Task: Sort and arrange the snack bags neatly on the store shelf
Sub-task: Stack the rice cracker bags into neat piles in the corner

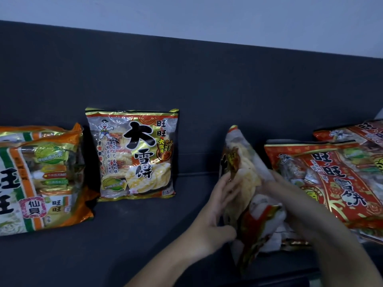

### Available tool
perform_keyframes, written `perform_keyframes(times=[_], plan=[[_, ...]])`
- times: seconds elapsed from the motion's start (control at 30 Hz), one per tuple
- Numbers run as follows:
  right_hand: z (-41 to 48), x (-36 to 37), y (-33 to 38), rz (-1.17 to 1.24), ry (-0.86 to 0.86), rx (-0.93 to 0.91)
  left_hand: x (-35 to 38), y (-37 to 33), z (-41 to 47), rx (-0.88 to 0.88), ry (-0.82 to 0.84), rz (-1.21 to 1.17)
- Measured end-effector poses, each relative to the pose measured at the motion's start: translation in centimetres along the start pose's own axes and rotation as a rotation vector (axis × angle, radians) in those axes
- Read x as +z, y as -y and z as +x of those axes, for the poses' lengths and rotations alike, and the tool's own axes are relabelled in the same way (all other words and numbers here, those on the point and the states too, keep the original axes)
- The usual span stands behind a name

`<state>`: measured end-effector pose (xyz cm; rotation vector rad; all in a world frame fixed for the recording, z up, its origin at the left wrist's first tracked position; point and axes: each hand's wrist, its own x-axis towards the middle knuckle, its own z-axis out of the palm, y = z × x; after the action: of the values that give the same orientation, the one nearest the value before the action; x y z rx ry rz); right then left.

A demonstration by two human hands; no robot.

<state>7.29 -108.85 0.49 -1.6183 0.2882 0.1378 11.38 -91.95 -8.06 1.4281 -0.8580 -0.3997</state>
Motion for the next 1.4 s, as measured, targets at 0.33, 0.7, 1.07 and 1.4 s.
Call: perform_keyframes(times=[0.33, 0.7, 1.07, 1.4], plan=[[1.9, -4.4, -2.0, -0.133, -0.093, 0.146, 3.0, 3.4, 0.0, -0.078, -0.223, 0.141], [-0.2, -3.8, -5.3, 0.176, -0.066, -0.021, 0.2, 1.3, -1.6, -0.464, -0.538, -0.43], [6.3, 7.3, -5.7, 0.035, 0.095, -0.367, -9.5, -2.2, -6.9, -0.128, -0.879, 0.101], [12.1, 17.1, -9.3, -0.002, 0.104, -0.479, -13.1, 3.5, -9.9, -0.192, -1.035, 0.416]])
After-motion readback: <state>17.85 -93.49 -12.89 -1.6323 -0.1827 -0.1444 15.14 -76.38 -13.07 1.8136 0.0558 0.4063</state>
